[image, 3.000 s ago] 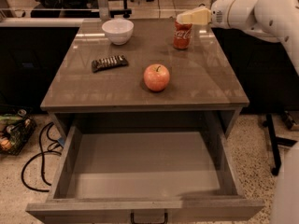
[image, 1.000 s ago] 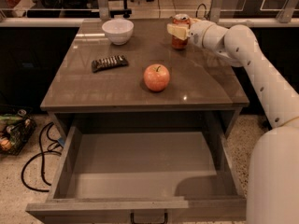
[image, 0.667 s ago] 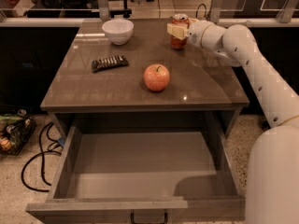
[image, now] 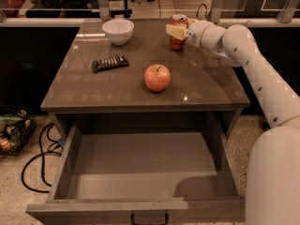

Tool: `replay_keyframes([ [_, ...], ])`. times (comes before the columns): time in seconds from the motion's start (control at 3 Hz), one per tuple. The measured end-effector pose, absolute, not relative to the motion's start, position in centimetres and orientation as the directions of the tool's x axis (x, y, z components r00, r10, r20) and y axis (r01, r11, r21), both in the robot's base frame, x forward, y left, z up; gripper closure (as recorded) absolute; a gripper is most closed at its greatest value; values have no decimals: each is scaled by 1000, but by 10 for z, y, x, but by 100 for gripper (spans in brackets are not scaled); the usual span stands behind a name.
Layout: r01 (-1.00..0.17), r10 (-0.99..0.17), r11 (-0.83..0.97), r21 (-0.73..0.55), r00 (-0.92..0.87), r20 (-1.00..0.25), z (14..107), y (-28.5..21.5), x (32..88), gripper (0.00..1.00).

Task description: Place coke can into top drawer

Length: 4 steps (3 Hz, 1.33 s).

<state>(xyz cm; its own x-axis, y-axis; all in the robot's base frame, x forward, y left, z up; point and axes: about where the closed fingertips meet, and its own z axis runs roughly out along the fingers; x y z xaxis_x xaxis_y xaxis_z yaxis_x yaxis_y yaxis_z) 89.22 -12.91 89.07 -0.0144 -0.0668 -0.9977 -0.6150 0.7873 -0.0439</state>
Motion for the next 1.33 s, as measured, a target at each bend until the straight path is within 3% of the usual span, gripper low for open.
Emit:
replay_keyframes([
  [0.67,-620,-86,784,-39,-46,-995,918,-148,881,100],
  [1.33,-582,-166,804,-119,-28,-986,994,-196,825,100],
])
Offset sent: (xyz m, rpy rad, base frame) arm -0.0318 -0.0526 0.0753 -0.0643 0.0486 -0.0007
